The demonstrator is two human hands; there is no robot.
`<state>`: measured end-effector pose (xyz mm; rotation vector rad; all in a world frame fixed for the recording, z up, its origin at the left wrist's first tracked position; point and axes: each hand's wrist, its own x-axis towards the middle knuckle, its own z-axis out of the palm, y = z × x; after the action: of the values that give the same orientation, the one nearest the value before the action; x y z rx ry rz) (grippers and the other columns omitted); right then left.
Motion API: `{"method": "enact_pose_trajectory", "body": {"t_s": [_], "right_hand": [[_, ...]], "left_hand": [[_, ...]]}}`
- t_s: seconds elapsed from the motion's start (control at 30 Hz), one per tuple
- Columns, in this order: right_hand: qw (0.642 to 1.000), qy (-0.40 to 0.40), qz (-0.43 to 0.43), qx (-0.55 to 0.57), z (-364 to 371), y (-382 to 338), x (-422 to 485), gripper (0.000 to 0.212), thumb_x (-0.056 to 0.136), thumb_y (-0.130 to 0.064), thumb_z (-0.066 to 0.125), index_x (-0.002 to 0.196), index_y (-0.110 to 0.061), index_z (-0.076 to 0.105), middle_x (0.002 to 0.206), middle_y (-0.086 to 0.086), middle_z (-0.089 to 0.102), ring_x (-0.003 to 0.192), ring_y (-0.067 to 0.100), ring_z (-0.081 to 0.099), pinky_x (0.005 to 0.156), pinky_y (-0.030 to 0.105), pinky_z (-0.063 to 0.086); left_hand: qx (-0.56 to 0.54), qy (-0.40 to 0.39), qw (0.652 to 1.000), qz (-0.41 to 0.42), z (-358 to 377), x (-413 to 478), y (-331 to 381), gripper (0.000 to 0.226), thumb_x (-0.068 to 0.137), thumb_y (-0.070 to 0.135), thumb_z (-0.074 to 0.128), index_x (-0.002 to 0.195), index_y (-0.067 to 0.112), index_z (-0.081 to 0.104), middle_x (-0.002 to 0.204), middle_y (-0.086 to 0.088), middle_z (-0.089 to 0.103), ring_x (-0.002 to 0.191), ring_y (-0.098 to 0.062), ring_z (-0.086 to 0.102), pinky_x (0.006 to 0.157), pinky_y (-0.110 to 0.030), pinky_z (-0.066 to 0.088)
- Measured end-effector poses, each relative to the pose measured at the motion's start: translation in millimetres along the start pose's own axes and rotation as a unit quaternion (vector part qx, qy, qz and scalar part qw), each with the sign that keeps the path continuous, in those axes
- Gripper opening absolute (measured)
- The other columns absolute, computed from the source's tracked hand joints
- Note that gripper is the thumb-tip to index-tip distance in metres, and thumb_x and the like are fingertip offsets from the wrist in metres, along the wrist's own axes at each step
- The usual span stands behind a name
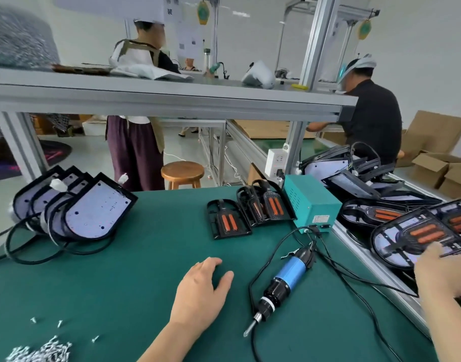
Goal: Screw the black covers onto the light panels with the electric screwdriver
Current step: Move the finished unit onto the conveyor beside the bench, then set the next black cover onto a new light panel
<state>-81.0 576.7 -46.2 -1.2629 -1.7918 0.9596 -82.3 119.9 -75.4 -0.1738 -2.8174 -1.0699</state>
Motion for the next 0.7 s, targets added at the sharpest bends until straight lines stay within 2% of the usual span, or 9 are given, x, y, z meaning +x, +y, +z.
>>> {"method": "enact_pose_trajectory", "body": {"t_s": [0.07,0.13,0.17,0.27,0.4,0.47,0.57,0.63,0.7], "right_hand": [[0.997,-0.004,-0.039,0.065,4.2,-22.4,-29.4,0.083,0.087,-0.053,0.04,0.149,0.001,0.03,0.156,0.026,0.033,0.14,0.048,0.035,0.115,0.06,0.028],[0.988,-0.018,-0.105,0.111,8.4,-51.2,-76.2,0.072,0.086,-0.037,0.055,0.142,0.005,0.039,0.147,0.032,0.038,0.133,0.044,0.041,0.113,0.053,0.033],[0.98,-0.048,-0.133,0.139,13.0,-64.2,-102.3,0.065,0.089,-0.026,0.062,0.143,0.004,0.041,0.148,0.029,0.035,0.13,0.037,0.042,0.113,0.048,0.034],[0.946,-0.188,-0.161,0.212,28.7,-91.2,-187.1,0.056,0.095,-0.01,0.066,0.146,-0.011,0.044,0.144,0.003,0.032,0.122,0.016,0.044,0.102,0.029,0.043],[0.893,-0.349,-0.091,0.269,48.1,-99.1,-293.3,0.058,0.098,-0.013,0.064,0.15,-0.025,0.041,0.139,-0.006,0.038,0.114,0.002,0.049,0.099,0.034,0.04],[0.871,-0.401,-0.047,0.281,58.9,-96.1,-335.0,0.057,0.098,-0.013,0.064,0.148,-0.028,0.043,0.138,-0.006,0.04,0.114,-0.002,0.049,0.1,0.034,0.039],[0.852,-0.446,0.006,0.273,74.8,-94.2,-381.0,0.052,0.1,-0.011,0.058,0.149,-0.02,0.043,0.144,-0.002,0.039,0.126,0.009,0.048,0.105,0.033,0.038],[0.847,-0.461,0.037,0.262,83.8,-93.5,-401.1,0.047,0.102,-0.015,0.053,0.148,-0.017,0.044,0.147,0.001,0.04,0.133,0.019,0.047,0.114,0.041,0.038],[0.846,-0.461,0.047,0.265,89.6,-92.4,-414.0,0.042,0.104,-0.018,0.051,0.145,-0.017,0.047,0.145,-0.001,0.042,0.13,0.019,0.049,0.113,0.041,0.039]], "left_hand": [[-0.001,-0.001,1.0,0.0,-1.4,-0.8,1.8,0.047,0.095,0.057,0.048,0.133,0.03,0.051,0.124,0.016,0.059,0.107,-0.01,0.056,0.091,-0.021,0.042],[-0.01,-0.004,1.0,-0.005,-3.8,-1.5,3.3,0.047,0.094,0.058,0.049,0.133,0.03,0.051,0.124,0.016,0.059,0.102,-0.011,0.058,0.09,-0.021,0.043],[-0.018,-0.008,1.0,-0.011,-5.4,-1.6,3.9,0.047,0.094,0.057,0.05,0.133,0.031,0.052,0.124,0.016,0.06,0.099,-0.011,0.058,0.089,-0.021,0.043],[-0.073,-0.024,0.996,-0.034,-12.5,-0.6,4.6,0.043,0.094,0.054,0.052,0.13,0.031,0.054,0.124,0.018,0.06,0.094,-0.007,0.058,0.09,-0.02,0.045],[-0.144,-0.041,0.987,-0.058,-23.2,2.4,3.6,0.036,0.097,0.045,0.055,0.129,0.029,0.057,0.124,0.017,0.059,0.11,-0.002,0.055,0.094,-0.015,0.04],[-0.19,-0.041,0.978,-0.076,-28.5,3.1,2.7,0.029,0.097,0.039,0.057,0.124,0.028,0.061,0.12,0.016,0.063,0.112,-0.001,0.057,0.097,-0.018,0.043],[-0.275,-0.041,0.954,-0.113,-37.8,4.0,0.9,0.016,0.096,0.028,0.057,0.108,0.029,0.067,0.105,0.012,0.072,0.1,-0.006,0.066,0.092,-0.026,0.053],[-0.286,-0.032,0.949,-0.132,-44.7,5.7,-3.3,0.017,0.094,0.021,0.055,0.103,0.027,0.068,0.101,0.01,0.073,0.096,-0.008,0.069,0.089,-0.03,0.056],[-0.279,-0.012,0.95,-0.142,-52.3,7.5,-10.4,0.018,0.094,0.019,0.055,0.103,0.026,0.068,0.1,0.009,0.073,0.094,-0.007,0.069,0.087,-0.028,0.056]]}}
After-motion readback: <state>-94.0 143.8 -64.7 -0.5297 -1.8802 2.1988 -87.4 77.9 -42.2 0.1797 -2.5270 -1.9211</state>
